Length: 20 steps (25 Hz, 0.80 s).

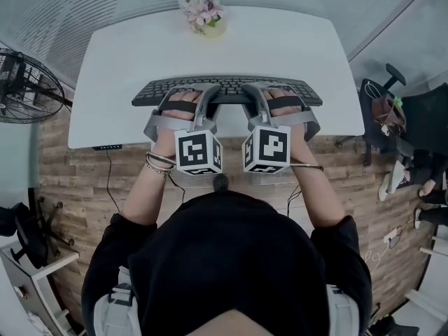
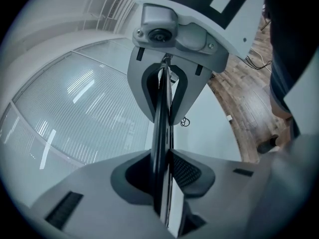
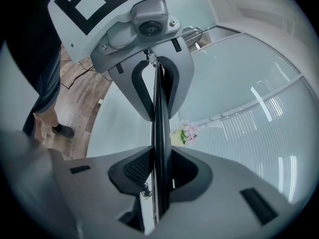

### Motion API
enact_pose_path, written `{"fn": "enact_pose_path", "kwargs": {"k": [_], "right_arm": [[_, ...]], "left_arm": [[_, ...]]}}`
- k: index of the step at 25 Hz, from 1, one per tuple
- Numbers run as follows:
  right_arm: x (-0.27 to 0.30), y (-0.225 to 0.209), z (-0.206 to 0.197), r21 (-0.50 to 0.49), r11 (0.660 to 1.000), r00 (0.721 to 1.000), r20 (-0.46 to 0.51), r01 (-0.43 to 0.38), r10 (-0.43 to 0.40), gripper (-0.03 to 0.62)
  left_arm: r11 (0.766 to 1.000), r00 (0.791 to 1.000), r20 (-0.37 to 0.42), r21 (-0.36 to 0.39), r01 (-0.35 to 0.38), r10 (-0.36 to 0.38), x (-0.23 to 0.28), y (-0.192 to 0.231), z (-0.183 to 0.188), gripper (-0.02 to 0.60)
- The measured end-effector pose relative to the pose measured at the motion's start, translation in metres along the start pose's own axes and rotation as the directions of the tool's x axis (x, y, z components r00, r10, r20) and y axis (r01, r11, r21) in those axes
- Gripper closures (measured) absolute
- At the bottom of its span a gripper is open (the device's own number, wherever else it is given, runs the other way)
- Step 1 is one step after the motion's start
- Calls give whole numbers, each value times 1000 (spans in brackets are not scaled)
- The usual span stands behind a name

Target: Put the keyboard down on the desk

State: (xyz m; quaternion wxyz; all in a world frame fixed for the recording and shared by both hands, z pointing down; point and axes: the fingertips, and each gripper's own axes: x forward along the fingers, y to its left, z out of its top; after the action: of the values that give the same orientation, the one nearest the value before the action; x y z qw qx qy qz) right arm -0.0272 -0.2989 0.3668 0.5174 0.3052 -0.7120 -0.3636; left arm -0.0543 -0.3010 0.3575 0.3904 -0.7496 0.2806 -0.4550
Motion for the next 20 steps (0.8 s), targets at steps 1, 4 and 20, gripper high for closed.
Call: {"fn": "enact_pose_path", "kwargs": {"k": [1, 4, 20], "right_arm": [[1, 0, -1, 1, 1000, 1000, -2, -2, 2, 499], [10, -5, -6, 5, 1000, 1000, -7, -3, 3, 499], [24, -24, -31, -32, 999, 999, 34, -23, 24, 497]], "left_arm": [[1000, 1000, 2, -2, 3, -3, 2, 0, 0, 474], [1000, 1000, 7, -4, 10, -10, 12, 4, -2, 474], [999, 1000, -30, -44, 3, -4, 40, 20, 10, 474]]}}
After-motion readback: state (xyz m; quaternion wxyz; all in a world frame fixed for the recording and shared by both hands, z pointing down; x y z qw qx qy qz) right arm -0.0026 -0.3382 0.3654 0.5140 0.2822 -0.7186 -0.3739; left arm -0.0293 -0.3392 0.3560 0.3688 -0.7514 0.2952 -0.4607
